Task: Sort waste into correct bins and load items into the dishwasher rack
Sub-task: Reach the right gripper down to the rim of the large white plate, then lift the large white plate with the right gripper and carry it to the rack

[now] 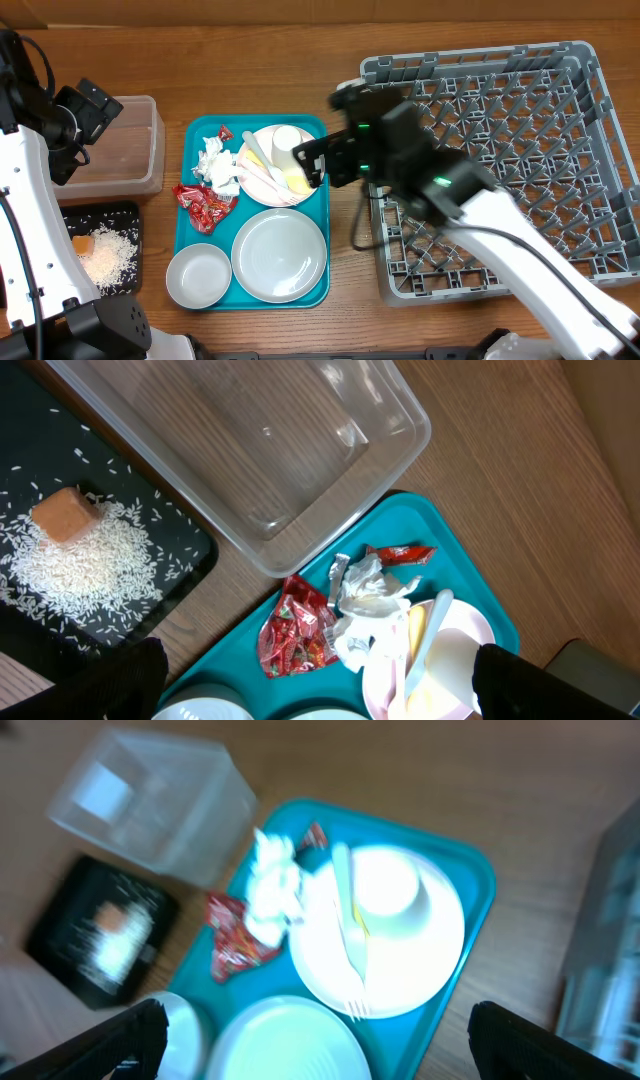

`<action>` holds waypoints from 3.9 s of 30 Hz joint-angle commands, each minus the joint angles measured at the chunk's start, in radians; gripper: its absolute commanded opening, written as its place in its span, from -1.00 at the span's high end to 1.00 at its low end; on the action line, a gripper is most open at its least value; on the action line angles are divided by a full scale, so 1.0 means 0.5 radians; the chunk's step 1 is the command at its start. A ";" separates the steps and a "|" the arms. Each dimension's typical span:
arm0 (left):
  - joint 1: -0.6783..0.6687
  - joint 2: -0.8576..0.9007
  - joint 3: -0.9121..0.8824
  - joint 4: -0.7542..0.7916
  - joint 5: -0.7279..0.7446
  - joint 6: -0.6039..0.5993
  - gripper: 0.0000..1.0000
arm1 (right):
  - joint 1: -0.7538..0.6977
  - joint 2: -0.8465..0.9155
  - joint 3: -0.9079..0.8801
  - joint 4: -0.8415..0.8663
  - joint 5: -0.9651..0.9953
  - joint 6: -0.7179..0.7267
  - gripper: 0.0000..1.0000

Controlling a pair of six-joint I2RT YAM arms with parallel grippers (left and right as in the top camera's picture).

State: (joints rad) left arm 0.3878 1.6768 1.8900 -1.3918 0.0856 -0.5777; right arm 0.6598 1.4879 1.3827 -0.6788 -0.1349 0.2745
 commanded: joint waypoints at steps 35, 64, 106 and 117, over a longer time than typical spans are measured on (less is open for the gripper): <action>-0.004 -0.002 0.028 -0.005 0.016 -0.011 -1.00 | 0.365 1.077 0.050 -0.275 0.121 -0.319 -0.21; -0.004 -0.002 0.028 -0.005 0.016 -0.011 -1.00 | 0.278 0.944 0.303 -0.634 0.109 -0.367 0.92; -0.004 -0.002 0.028 -0.005 0.017 -0.011 -0.99 | -1.111 0.629 0.822 -0.491 1.785 -0.408 0.92; -0.004 -0.002 0.028 -0.005 0.016 -0.011 -1.00 | -1.111 0.671 0.813 -0.500 1.855 -0.400 0.92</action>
State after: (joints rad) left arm 0.3878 1.6768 1.8900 -1.3918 0.0860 -0.5777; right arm 0.1005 1.8278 1.7729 -0.9348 0.7616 0.0700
